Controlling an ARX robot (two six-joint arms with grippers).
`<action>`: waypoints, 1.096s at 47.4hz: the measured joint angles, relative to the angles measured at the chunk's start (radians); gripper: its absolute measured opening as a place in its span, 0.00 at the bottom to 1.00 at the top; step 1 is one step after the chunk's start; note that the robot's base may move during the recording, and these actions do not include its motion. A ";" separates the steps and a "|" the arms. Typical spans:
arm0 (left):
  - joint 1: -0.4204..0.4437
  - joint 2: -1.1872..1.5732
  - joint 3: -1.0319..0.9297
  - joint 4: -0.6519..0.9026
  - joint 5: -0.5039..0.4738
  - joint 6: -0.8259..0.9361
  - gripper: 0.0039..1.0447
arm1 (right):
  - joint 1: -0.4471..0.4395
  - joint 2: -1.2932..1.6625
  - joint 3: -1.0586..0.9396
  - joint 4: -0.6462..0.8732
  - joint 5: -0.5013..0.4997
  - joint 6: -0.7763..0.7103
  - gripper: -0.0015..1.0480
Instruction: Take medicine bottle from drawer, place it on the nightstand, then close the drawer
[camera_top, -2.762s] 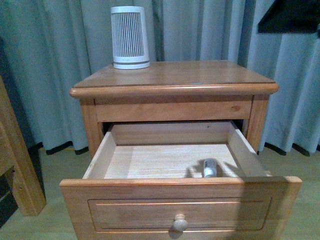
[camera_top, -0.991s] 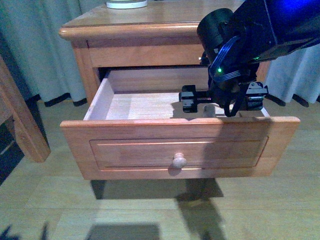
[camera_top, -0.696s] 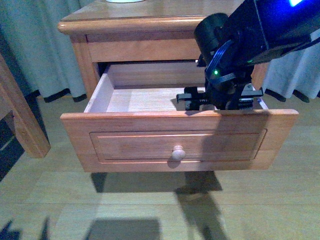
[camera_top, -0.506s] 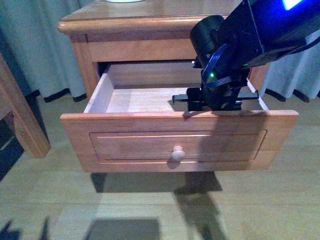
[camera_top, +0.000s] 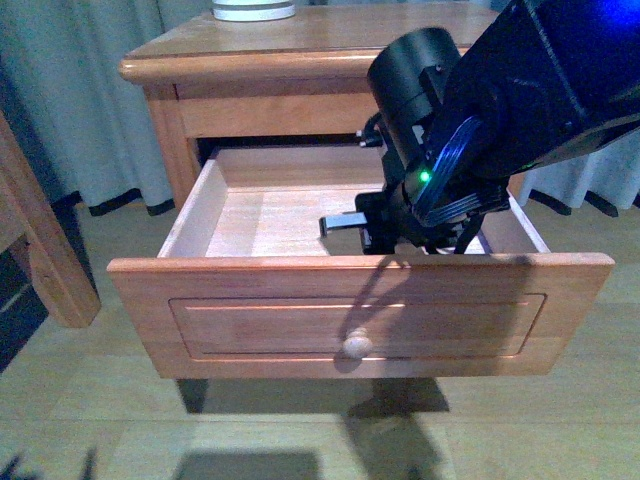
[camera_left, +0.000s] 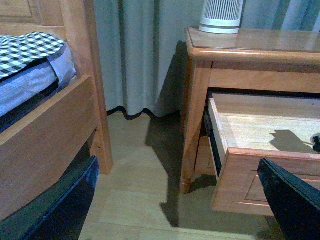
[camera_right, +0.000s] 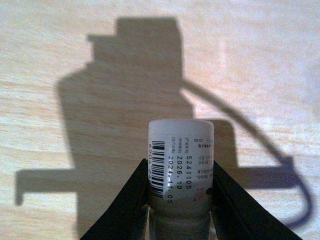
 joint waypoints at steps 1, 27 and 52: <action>0.000 0.000 0.000 0.000 0.000 0.000 0.94 | 0.002 -0.022 -0.016 0.024 -0.001 -0.012 0.29; 0.000 0.000 0.000 0.000 0.000 0.000 0.94 | 0.008 -0.338 0.035 0.307 -0.029 -0.336 0.29; 0.000 0.000 0.000 0.000 0.000 0.000 0.94 | -0.060 0.094 0.669 0.108 0.082 -0.448 0.29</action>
